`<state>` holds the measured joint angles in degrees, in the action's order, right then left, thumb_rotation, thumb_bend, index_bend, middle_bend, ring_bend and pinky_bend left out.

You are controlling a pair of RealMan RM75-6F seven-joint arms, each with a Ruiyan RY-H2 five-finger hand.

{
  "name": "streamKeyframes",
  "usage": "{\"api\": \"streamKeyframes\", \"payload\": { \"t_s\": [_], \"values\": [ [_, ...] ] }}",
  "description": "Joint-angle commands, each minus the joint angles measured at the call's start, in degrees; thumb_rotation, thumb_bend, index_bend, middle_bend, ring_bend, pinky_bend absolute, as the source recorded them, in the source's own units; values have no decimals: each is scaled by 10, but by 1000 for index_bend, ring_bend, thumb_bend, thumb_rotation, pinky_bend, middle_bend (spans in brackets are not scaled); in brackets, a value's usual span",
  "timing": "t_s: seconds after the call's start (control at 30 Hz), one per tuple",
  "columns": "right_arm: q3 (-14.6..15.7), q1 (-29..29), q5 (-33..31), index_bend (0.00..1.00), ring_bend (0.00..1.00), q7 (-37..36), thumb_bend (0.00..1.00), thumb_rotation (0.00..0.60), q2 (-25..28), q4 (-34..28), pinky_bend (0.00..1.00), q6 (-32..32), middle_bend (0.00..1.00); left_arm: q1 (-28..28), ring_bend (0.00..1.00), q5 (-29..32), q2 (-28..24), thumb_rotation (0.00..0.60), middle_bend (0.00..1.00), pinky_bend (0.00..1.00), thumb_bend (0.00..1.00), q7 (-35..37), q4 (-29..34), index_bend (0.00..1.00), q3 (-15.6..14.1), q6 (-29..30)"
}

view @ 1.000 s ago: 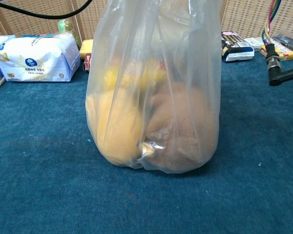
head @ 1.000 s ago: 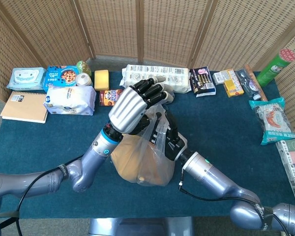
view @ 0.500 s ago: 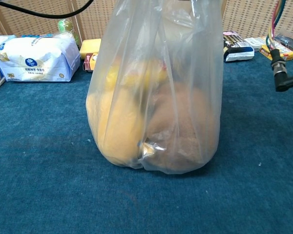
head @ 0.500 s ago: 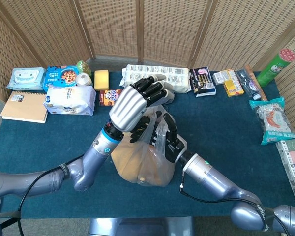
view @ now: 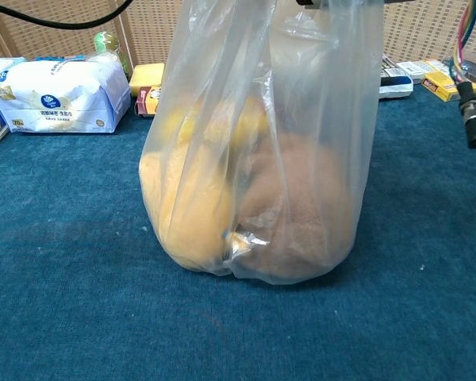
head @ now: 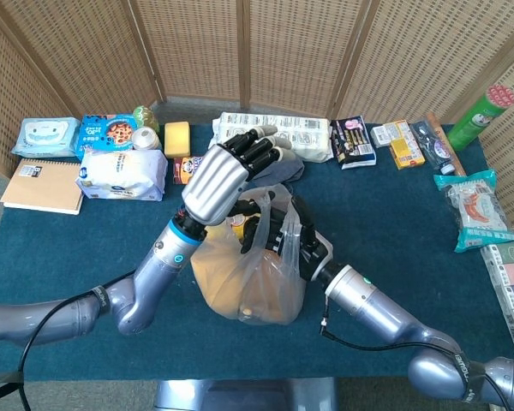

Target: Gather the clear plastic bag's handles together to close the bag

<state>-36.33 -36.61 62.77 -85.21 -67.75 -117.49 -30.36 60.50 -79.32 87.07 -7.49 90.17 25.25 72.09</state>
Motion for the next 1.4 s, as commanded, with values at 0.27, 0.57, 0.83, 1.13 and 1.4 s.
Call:
{"api": "streamKeyframes", "payload": {
  "t_s": [0.27, 0.57, 0.83, 1.13, 1.4],
  "values": [
    [-7, 8, -8, 386, 502, 9, 211, 154, 0, 13, 437, 15, 528, -12, 181, 35, -27, 600, 283, 379, 29, -4, 35, 244, 1, -24],
    [-20, 16, -15, 385, 502, 12, 211, 152, -4, 22, 435, 25, 528, -27, 157, 64, -59, 600, 253, 371, 27, -19, 71, 183, -5, -44],
    [-37, 26, -22, 386, 503, 9, 211, 153, -1, 27, 440, 41, 528, -49, 128, 64, -86, 600, 227, 351, 27, -8, 100, 141, -12, -37],
    [-53, 39, -34, 386, 507, 8, 211, 154, 8, 18, 455, 66, 531, -95, 117, 50, -134, 600, 215, 343, 27, 10, 152, 126, -30, -17],
    [-81, 47, -69, 402, 525, 5, 212, 202, 34, 2, 527, 110, 543, -191, 112, 3, -178, 600, 215, 343, 26, 1, 183, 126, -88, 67]
  ]
}}
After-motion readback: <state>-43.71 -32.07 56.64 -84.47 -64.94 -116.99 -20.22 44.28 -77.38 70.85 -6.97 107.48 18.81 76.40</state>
